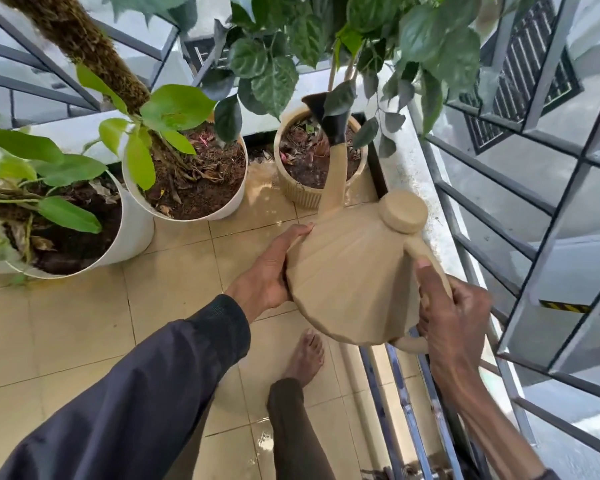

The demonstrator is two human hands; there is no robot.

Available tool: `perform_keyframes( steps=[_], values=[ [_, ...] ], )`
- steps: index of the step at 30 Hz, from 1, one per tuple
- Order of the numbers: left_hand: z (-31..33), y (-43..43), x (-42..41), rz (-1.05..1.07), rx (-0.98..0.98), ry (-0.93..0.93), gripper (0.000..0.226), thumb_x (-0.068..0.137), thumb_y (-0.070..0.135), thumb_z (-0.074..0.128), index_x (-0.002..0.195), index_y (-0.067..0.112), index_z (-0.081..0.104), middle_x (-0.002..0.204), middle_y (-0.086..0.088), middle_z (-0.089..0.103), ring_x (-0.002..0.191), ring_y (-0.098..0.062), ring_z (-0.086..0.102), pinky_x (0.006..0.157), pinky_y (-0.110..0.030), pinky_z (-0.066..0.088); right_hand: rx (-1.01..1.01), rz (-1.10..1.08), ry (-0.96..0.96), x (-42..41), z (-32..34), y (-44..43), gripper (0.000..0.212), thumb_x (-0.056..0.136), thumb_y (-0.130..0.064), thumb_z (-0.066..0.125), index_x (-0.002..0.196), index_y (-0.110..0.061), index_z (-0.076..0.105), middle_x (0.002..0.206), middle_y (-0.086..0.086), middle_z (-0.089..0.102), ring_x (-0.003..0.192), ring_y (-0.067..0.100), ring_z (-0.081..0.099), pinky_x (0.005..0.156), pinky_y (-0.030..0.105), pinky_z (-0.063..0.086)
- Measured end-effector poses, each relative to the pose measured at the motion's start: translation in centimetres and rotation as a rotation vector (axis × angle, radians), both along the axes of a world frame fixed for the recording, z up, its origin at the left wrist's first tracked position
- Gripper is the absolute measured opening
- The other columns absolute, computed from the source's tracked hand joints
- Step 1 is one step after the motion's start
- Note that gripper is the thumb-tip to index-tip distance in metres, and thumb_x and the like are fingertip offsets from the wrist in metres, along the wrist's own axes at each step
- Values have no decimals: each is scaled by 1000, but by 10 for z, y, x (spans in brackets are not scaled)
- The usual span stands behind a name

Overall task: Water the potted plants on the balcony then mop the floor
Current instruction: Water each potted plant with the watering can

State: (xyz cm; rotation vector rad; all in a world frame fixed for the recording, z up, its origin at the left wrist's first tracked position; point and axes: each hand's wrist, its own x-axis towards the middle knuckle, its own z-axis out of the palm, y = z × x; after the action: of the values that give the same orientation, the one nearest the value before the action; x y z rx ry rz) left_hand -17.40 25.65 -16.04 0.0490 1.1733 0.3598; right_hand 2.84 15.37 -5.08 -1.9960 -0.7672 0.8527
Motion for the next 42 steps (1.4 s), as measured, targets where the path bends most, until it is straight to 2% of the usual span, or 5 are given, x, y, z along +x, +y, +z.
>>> perform_keyframes(
  steps=[6,15,29,35,42],
  values=[
    [0,-5,-10,-5,23,-5,68,71,51,83,129,19,69,110,-7,77,92,-25,74,76,-36,60,30,18,-3,-9,-7,-3,56,90,-58,71,45,-31,51,42,-10,37,42,14,30,47,27,32],
    [2,-1,-24,-53,-1,-17,66,66,53,84,122,20,73,109,-8,77,91,-26,75,77,-37,60,23,-39,-24,-30,-1,-10,70,88,-60,71,50,-11,40,44,4,27,46,18,27,45,36,23],
    [12,-18,-70,-15,50,-61,56,71,63,81,115,29,77,121,-8,75,102,-22,74,82,-38,60,43,75,-78,-78,17,-10,52,91,-58,68,46,-37,51,41,-14,37,40,6,28,43,17,26],
    [1,-36,-106,41,-9,49,53,76,68,73,116,33,77,119,-1,77,107,-20,73,90,-37,56,-48,130,-36,-108,16,1,59,85,-61,69,46,-24,45,41,-9,36,42,11,31,40,28,38],
    [-9,-61,-145,60,-17,90,65,82,81,55,130,38,66,122,1,76,113,-21,72,100,-43,52,-98,265,-52,-145,11,20,86,77,-74,64,60,10,55,51,25,49,46,21,40,46,31,35]
  ],
)
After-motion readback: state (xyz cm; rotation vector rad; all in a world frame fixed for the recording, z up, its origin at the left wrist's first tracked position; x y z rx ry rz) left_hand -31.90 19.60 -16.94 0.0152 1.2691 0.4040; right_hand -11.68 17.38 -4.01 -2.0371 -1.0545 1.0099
